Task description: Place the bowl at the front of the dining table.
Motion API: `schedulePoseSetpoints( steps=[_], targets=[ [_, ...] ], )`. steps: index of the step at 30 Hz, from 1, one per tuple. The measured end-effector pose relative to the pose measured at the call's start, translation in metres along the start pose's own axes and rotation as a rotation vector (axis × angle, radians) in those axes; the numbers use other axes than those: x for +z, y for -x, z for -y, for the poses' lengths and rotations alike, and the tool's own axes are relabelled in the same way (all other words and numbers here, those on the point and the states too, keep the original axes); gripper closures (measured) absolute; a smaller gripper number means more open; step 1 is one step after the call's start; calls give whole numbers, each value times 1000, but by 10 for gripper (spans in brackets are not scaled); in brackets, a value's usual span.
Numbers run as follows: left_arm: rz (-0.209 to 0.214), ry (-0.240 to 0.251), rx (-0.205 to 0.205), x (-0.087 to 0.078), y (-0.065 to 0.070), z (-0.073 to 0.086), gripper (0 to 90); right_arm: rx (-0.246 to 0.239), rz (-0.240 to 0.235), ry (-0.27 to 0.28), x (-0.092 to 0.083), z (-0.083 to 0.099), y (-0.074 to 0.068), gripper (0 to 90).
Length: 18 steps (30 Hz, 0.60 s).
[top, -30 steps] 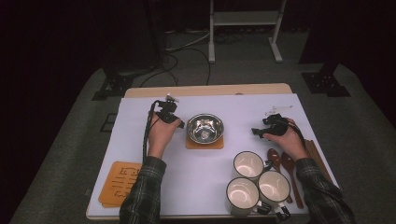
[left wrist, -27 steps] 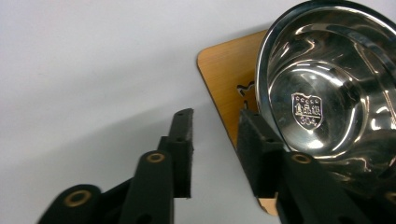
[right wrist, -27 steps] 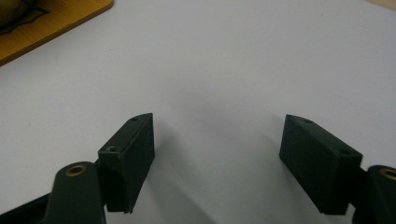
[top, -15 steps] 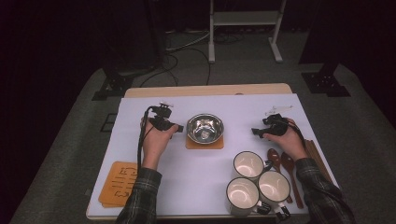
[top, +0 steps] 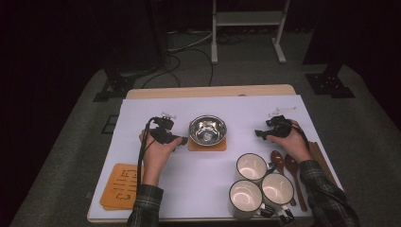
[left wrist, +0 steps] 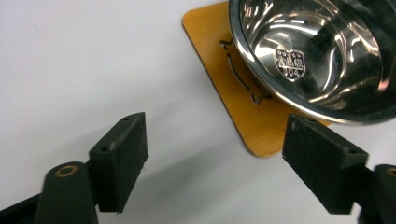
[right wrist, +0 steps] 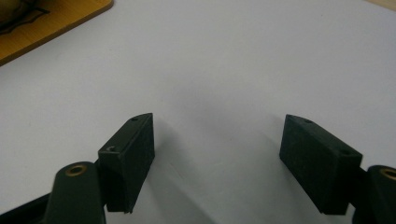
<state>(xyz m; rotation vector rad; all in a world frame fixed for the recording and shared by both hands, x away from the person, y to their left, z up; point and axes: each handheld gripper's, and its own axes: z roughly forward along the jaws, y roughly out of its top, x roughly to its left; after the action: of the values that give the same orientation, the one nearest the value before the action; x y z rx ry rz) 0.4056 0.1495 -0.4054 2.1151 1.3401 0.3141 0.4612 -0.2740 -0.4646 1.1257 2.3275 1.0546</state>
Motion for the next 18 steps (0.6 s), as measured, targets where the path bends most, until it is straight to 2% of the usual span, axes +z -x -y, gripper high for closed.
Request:
schedulePoseSetpoints(
  steps=[6, 10, 18],
  targets=[
    [10, 5, 14, 0, 9, 13, 164, -1, 1, 0, 0, 0, 0, 248],
    [21, 5, 19, -1, 16, 21, 107, 0, 1, 0, 0, 0, 0, 248],
    [23, 38, 50, -5, 28, 40, 88, -1, 2, 0, 0, 0, 0, 248]
  ],
)
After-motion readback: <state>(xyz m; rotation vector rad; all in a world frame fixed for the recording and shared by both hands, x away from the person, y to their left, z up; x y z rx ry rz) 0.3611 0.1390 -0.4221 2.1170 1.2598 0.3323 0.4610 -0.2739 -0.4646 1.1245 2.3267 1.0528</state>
